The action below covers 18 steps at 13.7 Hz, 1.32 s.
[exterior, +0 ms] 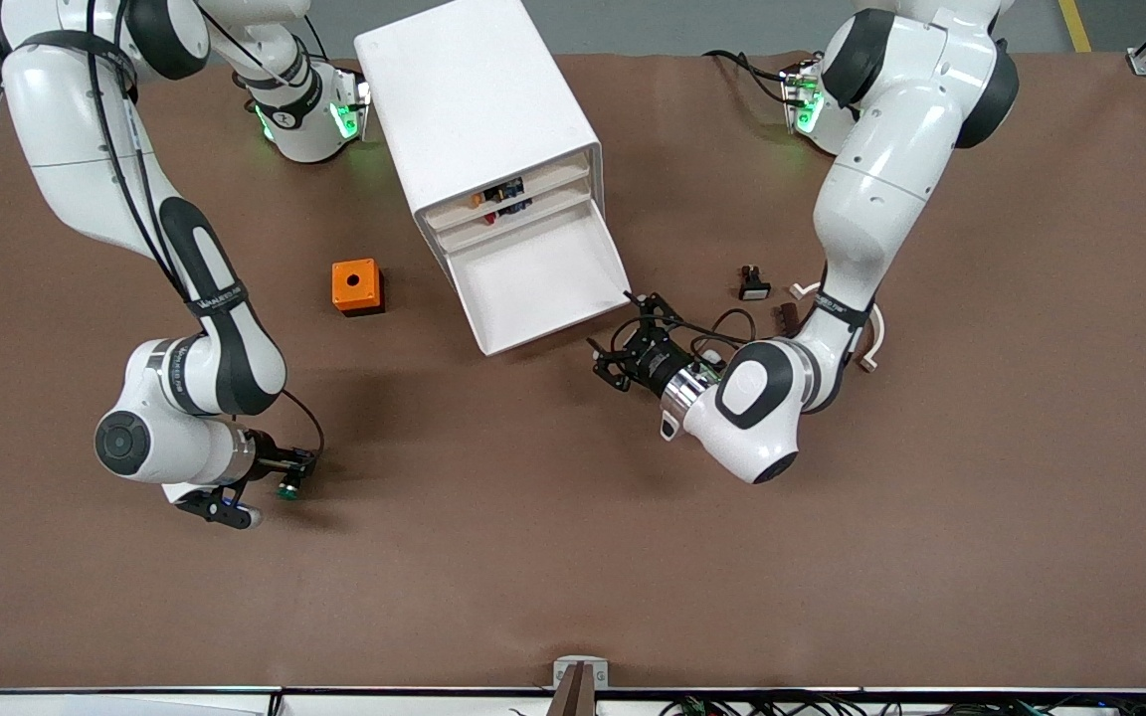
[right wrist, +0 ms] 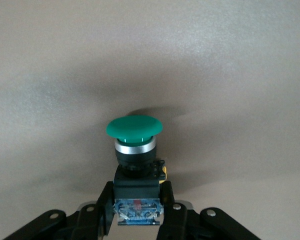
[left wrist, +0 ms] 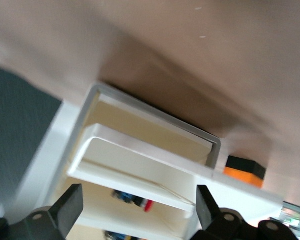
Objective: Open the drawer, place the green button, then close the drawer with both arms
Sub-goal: 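Pull the drawer open with the left gripper while the right gripper grasps the button, then carry the button to the drawer with the right gripper while the left gripper withdraws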
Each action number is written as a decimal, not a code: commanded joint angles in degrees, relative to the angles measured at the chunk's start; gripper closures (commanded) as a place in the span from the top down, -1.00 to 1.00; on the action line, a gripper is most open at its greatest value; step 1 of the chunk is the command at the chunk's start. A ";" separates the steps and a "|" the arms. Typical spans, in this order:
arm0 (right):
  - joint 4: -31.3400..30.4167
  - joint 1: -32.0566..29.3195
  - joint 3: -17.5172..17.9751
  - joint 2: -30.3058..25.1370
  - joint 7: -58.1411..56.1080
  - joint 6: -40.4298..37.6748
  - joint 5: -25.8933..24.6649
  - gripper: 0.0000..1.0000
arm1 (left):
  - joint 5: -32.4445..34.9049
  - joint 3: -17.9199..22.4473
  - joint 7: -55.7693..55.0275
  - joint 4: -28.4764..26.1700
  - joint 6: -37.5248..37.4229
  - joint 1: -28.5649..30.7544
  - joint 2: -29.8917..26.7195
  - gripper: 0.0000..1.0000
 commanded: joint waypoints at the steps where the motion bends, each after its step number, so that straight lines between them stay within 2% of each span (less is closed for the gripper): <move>1: 0.41 2.36 0.17 -2.99 8.54 -5.43 0.32 -0.95 | 7.26 -0.02 8.25 -0.41 0.86 -0.03 -3.95 0.99; 3: 0.41 4.20 0.17 -5.44 14.43 -8.95 0.33 -0.94 | 13.41 1.56 10.30 0.12 2.79 -0.82 -5.79 0.99; 6: 0.15 7.10 0.26 -9.49 23.48 -14.57 0.85 -0.94 | 24.48 1.83 11.79 0.21 9.55 -1.44 -8.25 0.99; 9: -0.29 9.74 0.26 -13.27 29.99 -18.97 4.27 -0.94 | 33.28 1.92 13.20 0.21 16.22 -2.67 -11.42 0.99; 11: -2.04 11.59 0.26 -15.81 34.48 -19.69 5.85 -0.94 | 34.62 2.09 13.20 0.21 20.01 -2.49 -12.65 0.99; 14: -5.38 16.06 0.26 -19.77 42.99 -19.51 7.71 -0.94 | 34.80 3.59 14.33 0.21 20.82 -2.41 -14.50 0.99; 18: -8.10 23.71 0.26 -22.15 56.62 -18.12 7.80 -0.95 | 34.89 4.72 23.38 0.04 20.91 -1.61 -16.53 0.99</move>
